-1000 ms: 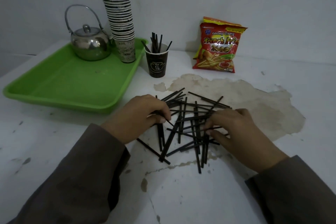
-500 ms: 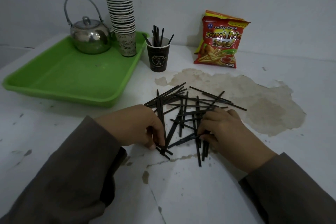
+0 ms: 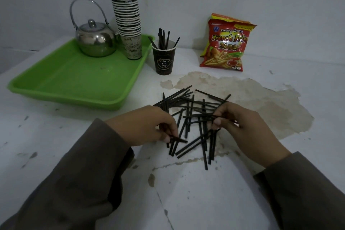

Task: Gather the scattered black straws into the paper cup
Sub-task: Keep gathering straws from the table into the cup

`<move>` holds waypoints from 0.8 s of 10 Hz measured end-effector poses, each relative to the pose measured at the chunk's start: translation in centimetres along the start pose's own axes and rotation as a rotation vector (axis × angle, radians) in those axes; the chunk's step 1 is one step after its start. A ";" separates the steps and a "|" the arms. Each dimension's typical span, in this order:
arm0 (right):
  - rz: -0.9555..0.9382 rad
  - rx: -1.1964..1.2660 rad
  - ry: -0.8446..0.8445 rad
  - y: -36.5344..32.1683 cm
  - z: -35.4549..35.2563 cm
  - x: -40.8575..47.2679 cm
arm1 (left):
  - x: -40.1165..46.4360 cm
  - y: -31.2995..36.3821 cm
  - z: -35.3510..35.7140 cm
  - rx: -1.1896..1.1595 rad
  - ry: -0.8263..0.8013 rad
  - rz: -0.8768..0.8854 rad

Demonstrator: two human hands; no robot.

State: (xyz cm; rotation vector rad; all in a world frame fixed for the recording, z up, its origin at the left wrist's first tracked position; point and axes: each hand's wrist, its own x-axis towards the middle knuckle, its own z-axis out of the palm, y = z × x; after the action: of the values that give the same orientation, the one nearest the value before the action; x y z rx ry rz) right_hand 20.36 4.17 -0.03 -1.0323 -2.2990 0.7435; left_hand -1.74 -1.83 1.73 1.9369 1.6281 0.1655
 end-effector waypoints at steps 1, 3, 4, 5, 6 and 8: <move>-0.027 -0.029 0.015 -0.2 -0.4 -0.1 | 0.0 0.2 -0.2 -0.037 0.194 0.066; 0.028 -0.154 0.014 0.7 -1.1 0.5 | 1.0 3.0 2.2 -0.050 0.453 0.103; 0.094 -0.011 0.065 0.8 -1.6 0.4 | 2.5 4.4 4.4 -0.009 0.412 0.067; 0.128 0.089 0.092 0.7 -1.7 0.4 | 3.4 5.0 6.6 0.026 0.463 0.040; 0.174 0.220 0.089 0.5 -1.6 0.4 | 3.6 5.1 7.3 0.113 0.504 0.002; 0.228 0.289 0.095 0.6 -1.4 0.5 | 4.1 5.1 7.4 0.094 0.541 -0.043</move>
State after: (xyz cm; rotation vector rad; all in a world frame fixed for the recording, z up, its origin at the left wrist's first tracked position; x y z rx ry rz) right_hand 21.28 5.22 0.74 -1.1742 -1.9425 1.0575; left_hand 7.02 -1.04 -2.80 2.0377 2.0441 0.6534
